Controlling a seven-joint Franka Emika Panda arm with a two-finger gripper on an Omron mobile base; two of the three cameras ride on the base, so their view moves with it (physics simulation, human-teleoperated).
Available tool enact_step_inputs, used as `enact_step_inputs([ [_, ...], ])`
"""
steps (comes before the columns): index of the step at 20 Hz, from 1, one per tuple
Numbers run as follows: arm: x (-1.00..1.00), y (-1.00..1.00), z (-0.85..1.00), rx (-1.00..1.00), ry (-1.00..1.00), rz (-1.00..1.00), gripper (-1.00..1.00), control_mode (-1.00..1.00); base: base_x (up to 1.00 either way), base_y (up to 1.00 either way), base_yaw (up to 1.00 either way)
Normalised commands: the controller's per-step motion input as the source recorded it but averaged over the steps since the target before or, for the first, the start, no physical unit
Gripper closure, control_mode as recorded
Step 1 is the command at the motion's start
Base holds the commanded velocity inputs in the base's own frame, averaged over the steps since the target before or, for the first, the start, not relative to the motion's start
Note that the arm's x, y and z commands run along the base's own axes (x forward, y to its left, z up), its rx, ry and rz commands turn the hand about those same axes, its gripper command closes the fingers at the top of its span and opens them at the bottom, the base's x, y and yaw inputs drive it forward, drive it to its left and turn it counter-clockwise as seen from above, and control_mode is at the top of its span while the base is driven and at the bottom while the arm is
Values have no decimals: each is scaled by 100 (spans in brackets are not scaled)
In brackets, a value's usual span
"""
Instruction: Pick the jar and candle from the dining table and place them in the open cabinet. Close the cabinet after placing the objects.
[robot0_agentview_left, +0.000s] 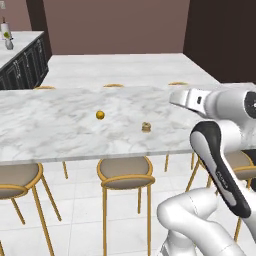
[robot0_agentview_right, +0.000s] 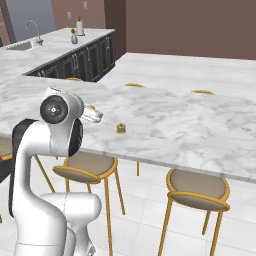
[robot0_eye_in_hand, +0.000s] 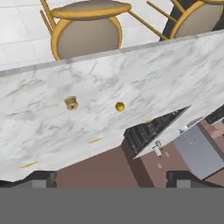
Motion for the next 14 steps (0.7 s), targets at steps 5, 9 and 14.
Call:
enact_step_inputs([
  [5,0,43,0,-51,2,0,-100,-100,0,0,0],
  [9,9,22,-6,-40,9,1,-100,-100,0,0,0],
  [14,32,0,-34,-13,13,1,-100,-100,0,0,0],
])
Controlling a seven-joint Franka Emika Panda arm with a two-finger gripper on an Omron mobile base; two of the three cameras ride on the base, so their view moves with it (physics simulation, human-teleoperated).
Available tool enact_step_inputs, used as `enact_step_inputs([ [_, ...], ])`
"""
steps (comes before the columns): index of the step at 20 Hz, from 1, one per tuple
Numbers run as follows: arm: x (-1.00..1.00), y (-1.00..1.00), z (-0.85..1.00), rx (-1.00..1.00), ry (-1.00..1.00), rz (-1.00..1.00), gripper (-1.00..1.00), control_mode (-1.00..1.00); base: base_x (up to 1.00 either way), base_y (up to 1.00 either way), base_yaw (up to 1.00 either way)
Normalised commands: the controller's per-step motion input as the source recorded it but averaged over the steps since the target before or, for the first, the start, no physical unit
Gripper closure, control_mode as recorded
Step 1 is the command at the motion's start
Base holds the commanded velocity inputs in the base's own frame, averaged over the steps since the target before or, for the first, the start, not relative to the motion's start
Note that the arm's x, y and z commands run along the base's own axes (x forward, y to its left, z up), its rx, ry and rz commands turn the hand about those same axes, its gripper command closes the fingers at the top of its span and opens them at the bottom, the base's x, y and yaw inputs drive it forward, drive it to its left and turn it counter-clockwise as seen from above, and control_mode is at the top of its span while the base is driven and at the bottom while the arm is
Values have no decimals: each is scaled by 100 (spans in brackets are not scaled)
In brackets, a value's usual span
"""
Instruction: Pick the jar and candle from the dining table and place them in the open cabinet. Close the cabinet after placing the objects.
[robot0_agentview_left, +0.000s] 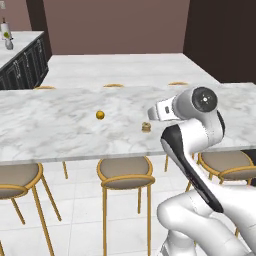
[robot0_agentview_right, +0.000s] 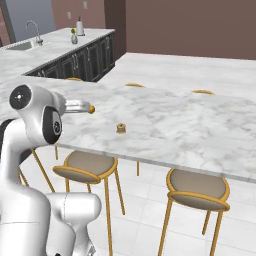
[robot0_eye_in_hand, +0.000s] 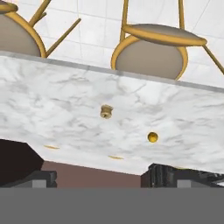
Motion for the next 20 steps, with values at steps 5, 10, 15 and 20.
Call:
enact_step_inputs([
  [5,42,0,-41,-10,23,0,-100,-100,0,0,0],
  [10,48,0,-35,-8,22,0,-100,-100,0,0,0],
  [15,55,-13,-35,1,17,-1,-100,-100,0,0,0],
  [20,53,-12,-35,1,8,-1,-100,-100,0,0,0],
])
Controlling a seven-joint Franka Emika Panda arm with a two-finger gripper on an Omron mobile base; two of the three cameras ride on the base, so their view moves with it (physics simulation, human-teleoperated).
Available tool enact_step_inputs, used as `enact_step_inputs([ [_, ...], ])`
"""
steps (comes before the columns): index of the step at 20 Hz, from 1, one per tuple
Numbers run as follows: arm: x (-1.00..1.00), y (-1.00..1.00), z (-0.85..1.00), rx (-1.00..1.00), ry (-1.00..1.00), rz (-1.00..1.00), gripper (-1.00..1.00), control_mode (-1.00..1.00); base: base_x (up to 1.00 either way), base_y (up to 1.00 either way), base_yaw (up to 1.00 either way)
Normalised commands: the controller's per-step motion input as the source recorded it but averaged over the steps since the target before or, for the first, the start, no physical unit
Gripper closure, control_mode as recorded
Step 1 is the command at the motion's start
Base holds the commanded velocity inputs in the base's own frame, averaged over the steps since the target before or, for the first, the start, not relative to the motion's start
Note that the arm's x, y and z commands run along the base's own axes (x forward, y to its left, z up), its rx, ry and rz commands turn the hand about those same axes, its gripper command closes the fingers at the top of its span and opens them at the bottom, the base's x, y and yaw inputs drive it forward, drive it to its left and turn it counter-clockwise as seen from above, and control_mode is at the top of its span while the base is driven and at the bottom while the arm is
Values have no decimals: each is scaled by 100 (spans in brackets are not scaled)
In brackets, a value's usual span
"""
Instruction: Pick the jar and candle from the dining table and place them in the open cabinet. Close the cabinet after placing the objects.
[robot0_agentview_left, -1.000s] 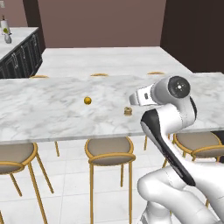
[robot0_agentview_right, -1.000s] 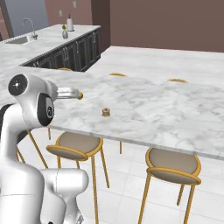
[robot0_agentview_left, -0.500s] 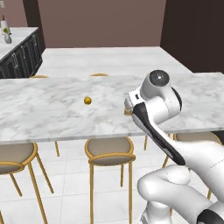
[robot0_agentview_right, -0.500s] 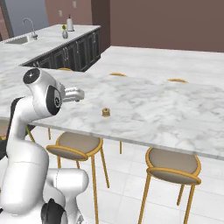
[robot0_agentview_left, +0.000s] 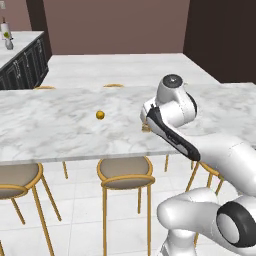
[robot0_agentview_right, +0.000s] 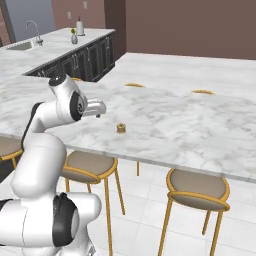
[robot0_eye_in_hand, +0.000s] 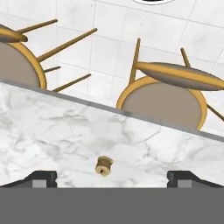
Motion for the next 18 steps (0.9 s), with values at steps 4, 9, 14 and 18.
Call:
enact_step_inputs([
  [4,54,-19,-29,4,0,-6,-100,-100,0,0,0],
  [9,63,-17,-36,5,0,-8,-100,-100,0,0,0],
  [14,67,-19,-35,2,6,-5,-100,-100,0,0,0],
  [18,66,-14,-35,0,10,-2,-100,-100,0,0,0],
])
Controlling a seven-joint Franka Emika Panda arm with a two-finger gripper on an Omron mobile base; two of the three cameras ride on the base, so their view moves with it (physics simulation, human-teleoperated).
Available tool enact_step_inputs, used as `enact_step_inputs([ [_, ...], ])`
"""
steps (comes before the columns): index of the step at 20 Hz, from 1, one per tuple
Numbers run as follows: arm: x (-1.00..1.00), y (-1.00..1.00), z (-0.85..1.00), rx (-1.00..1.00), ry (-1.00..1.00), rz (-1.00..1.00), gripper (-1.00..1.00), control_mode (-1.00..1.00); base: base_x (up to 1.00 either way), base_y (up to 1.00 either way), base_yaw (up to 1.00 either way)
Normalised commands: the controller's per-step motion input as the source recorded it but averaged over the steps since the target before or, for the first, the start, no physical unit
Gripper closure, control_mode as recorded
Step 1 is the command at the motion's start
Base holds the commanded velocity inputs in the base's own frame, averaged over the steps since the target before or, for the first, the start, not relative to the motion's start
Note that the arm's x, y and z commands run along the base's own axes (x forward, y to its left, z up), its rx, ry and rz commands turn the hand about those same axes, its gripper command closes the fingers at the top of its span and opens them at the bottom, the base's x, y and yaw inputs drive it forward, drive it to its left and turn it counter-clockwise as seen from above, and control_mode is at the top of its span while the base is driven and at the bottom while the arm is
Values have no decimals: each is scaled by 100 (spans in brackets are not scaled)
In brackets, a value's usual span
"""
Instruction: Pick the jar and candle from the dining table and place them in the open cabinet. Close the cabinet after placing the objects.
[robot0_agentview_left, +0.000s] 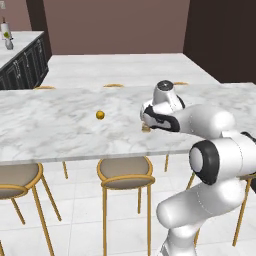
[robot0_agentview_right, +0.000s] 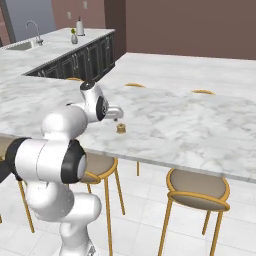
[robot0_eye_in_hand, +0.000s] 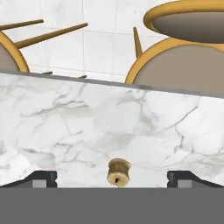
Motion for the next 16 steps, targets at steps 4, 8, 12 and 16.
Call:
enact_step_inputs([
  [4,58,0,-35,-1,12,0,-100,-100,0,0,0],
  [8,58,0,-42,-3,17,0,-100,-100,0,0,0],
  [12,61,-1,-41,0,17,0,-100,-100,0,0,0],
  [16,64,0,-30,0,11,0,-100,-100,0,0,0],
])
